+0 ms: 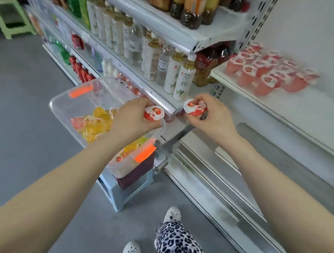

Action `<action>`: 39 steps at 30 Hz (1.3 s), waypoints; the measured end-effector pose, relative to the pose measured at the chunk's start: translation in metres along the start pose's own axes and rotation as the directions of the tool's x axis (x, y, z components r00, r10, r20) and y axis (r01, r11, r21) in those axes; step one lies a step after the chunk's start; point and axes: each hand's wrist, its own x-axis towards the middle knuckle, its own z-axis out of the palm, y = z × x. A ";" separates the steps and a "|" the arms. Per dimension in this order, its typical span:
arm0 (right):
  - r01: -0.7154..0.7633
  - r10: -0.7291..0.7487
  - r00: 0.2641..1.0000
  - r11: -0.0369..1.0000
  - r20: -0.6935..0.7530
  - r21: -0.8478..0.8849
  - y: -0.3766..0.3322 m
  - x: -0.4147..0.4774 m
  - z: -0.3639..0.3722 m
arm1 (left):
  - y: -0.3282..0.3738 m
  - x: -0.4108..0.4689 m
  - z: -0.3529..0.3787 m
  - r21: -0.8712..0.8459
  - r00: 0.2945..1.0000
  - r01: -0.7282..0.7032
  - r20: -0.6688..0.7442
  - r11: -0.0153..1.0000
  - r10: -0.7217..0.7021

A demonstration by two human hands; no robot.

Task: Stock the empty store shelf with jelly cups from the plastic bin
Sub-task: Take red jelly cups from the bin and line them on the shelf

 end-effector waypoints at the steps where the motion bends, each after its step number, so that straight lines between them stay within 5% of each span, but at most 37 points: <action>1: -0.013 0.013 1.000 1.000 -0.024 -0.001 0.005 -0.003 -0.015 | 0.014 0.006 0.001 0.005 0.999 -0.035 0.003 0.999 0.035; 11: -0.161 0.143 0.937 0.986 -0.320 -0.032 0.078 -0.019 -0.165 | 0.149 0.067 0.019 0.006 0.958 -0.286 -0.007 0.958 0.286; 22: -0.374 0.364 0.927 0.913 -0.084 -0.162 0.179 0.001 -0.197 | 0.230 0.108 0.068 0.119 0.939 -0.339 -0.015 0.933 0.343; 39: -0.160 0.114 0.982 0.925 -0.150 -0.345 0.230 0.027 -0.182 | 0.269 0.137 0.110 0.186 0.923 -0.381 0.012 0.906 0.385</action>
